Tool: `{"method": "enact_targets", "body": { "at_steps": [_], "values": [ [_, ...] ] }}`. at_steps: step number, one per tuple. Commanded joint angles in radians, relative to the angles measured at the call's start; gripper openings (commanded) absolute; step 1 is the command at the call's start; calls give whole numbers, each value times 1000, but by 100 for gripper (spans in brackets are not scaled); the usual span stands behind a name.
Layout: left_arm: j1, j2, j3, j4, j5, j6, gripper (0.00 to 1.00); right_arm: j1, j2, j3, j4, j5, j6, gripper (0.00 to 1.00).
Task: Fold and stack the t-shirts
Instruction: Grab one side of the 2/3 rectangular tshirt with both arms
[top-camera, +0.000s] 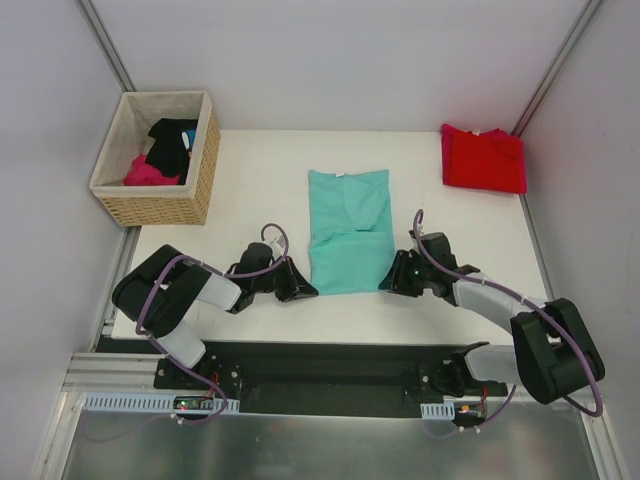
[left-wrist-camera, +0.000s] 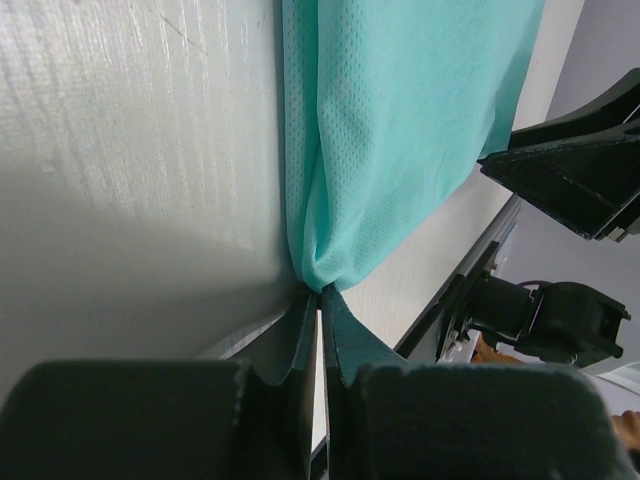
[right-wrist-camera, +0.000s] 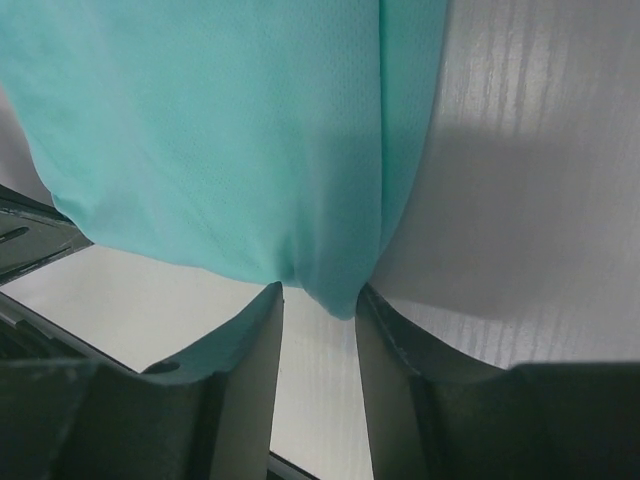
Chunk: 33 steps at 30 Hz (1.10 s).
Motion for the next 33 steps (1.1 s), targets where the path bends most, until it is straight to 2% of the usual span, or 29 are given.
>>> {"method": "enact_targets", "body": {
  "at_steps": [1,5,8,10,12,20,25,33],
  "values": [
    [16,-8,-6,-32,-17,35,0,-3,10,13,10,-18,-1,37],
    [17,-8,-13,-29,-17,34,0,-4,10,5,10,-15,-1,33],
    [19,-5,-16,-21,-14,34,0,-4,9,-3,10,-10,-1,23],
    [19,-2,-16,-20,-14,34,0,-3,7,-7,9,-1,-3,16],
    [19,-7,-16,-17,-9,34,0,-3,9,-6,10,10,-7,1],
    [23,-60,-35,-35,-19,48,0,-4,30,33,10,30,-20,1],
    [22,-178,-50,-104,-20,66,0,2,-19,59,-16,-2,-17,1],
    [17,-449,-52,-303,-49,97,0,164,-215,89,-188,131,20,1]
  ]
}}
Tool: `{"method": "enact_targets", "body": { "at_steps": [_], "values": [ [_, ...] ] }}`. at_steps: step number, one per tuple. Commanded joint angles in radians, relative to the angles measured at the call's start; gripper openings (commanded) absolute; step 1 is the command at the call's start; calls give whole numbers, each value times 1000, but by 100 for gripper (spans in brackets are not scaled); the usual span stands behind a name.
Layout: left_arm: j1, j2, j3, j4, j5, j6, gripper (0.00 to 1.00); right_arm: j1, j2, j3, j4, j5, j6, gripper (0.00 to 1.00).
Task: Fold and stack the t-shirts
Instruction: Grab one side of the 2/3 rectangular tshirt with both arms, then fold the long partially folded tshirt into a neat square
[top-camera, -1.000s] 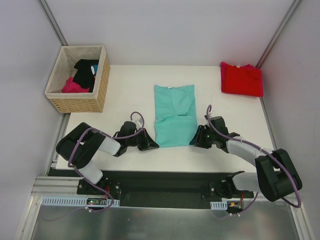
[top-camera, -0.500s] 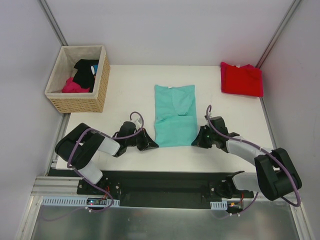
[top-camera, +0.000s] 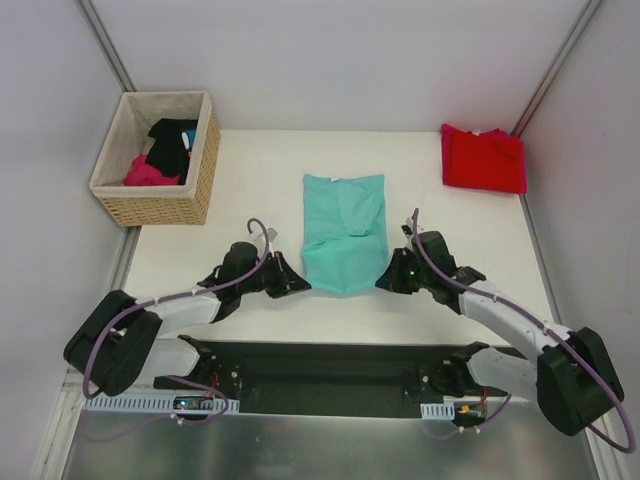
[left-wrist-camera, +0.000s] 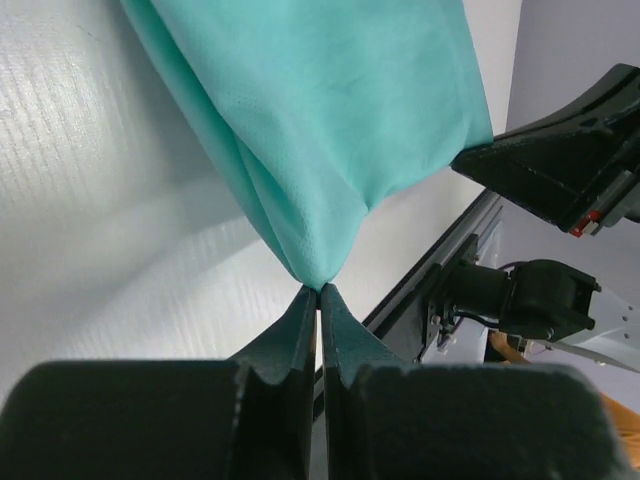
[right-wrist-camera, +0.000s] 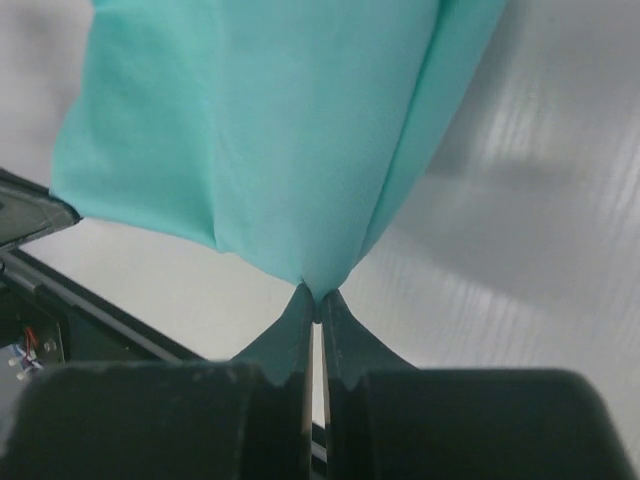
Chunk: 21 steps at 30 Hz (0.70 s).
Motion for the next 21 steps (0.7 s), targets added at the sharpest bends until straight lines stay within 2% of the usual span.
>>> {"method": "enact_targets", "body": {
  "at_steps": [1,8,14,17,21],
  "values": [
    [-3,-146,-10,-143,-35,43,0,101,-129,31,-117,88,31,1],
    [-39,-419,-71,-325,-93,32,0,247,-297,16,-252,217,89,1],
    [-56,-651,-82,-491,-139,10,0,354,-398,83,-382,366,123,1],
    [-56,-705,-50,-566,-173,26,0,365,-397,126,-430,415,101,1],
    [-56,-630,42,-578,-202,84,0,364,-336,219,-431,478,51,0]
  ]
}}
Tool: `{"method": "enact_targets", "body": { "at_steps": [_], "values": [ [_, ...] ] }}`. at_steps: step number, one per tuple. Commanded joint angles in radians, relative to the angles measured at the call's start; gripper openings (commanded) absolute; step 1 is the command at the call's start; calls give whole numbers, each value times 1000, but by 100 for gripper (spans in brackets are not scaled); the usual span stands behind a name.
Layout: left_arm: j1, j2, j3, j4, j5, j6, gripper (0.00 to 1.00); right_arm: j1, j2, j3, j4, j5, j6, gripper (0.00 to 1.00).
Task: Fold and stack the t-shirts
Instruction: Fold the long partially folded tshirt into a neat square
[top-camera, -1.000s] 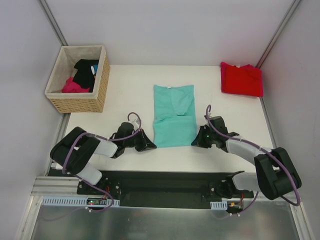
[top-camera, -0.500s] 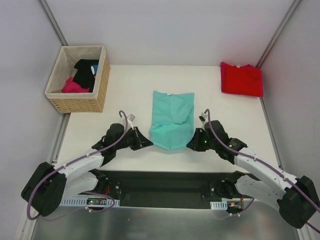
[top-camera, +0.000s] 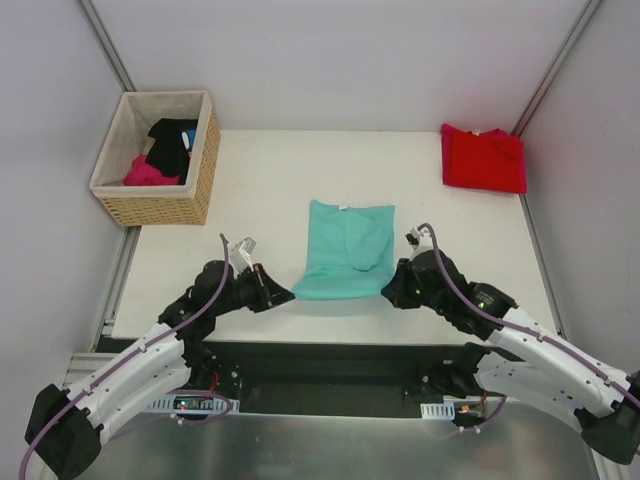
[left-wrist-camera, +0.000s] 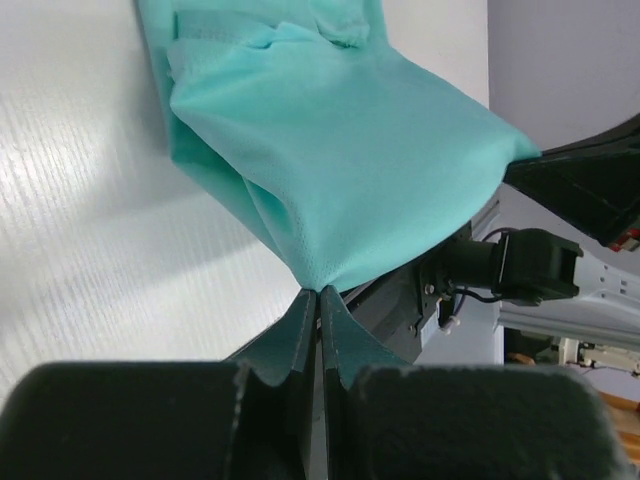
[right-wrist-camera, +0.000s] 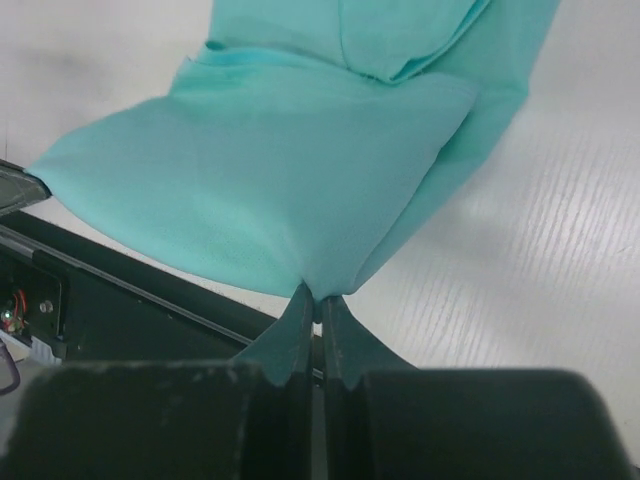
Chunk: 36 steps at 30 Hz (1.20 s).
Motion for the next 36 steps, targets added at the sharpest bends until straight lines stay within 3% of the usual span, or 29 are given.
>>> {"method": "enact_targets", "body": {
  "at_steps": [1,8,19,27,36],
  "values": [
    [-7,86,125,-57,-64,72,0,2,56,130,-47,132,-50,1],
    [-2,281,321,-29,-133,167,0,-16,151,219,-1,180,-89,1],
    [35,658,613,71,-40,232,0,-142,237,252,56,146,-123,0],
    [90,746,671,104,-9,232,0,-303,329,286,123,47,-164,0],
    [136,795,699,124,23,230,0,-383,513,416,183,-35,-182,1]
  ]
}}
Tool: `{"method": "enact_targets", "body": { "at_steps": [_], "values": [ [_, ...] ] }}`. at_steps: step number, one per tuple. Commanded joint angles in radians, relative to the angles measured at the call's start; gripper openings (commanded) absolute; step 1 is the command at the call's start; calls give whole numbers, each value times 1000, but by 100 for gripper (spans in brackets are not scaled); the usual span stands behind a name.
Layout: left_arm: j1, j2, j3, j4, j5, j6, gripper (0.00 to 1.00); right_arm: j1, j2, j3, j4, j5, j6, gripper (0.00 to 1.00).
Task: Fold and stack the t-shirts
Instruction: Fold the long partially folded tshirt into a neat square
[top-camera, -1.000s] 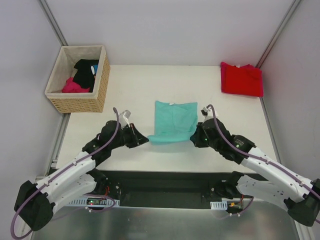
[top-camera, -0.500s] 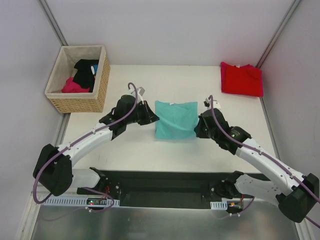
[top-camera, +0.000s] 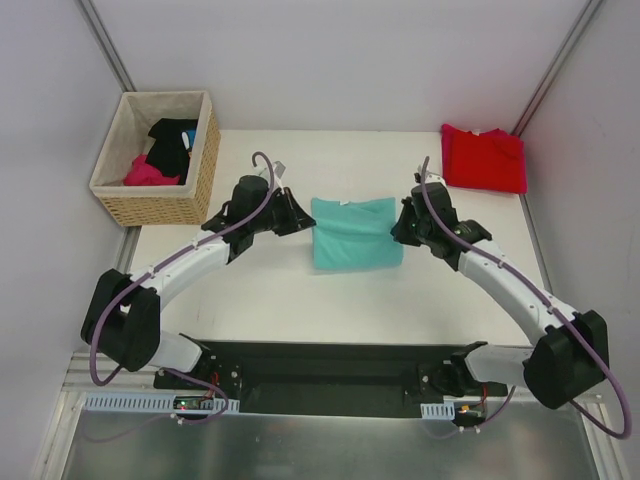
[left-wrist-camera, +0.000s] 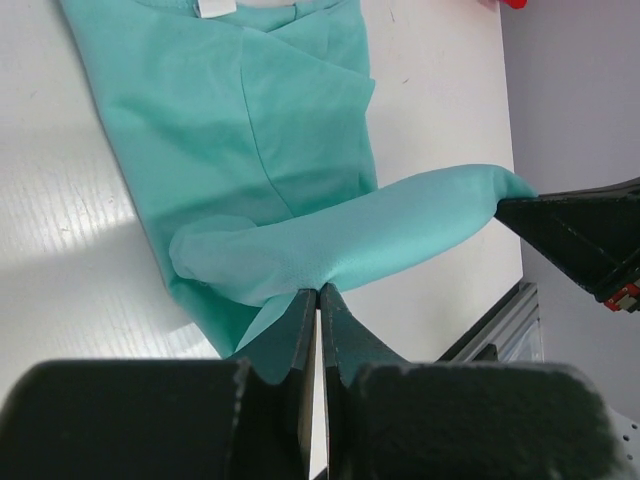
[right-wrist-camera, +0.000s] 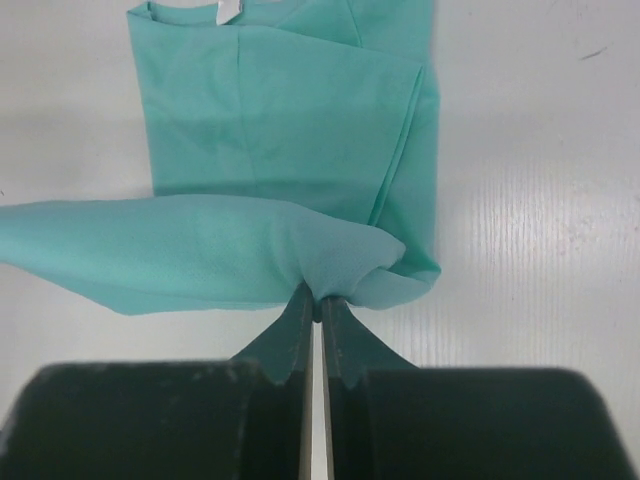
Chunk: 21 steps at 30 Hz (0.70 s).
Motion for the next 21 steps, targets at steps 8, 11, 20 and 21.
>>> {"method": "enact_targets", "body": {
  "at_steps": [8,11,20,21],
  "values": [
    [66,142,143,61,67,23,0,-66,210,192,108,-92,-28,0],
    [82,206,206,62,81,24,0,-91,250,225,120,-108,-34,0],
    [124,381,355,76,104,29,0,-166,463,384,151,-180,-46,1],
    [132,413,374,81,107,29,0,-170,486,399,158,-193,-45,0]
  ]
}}
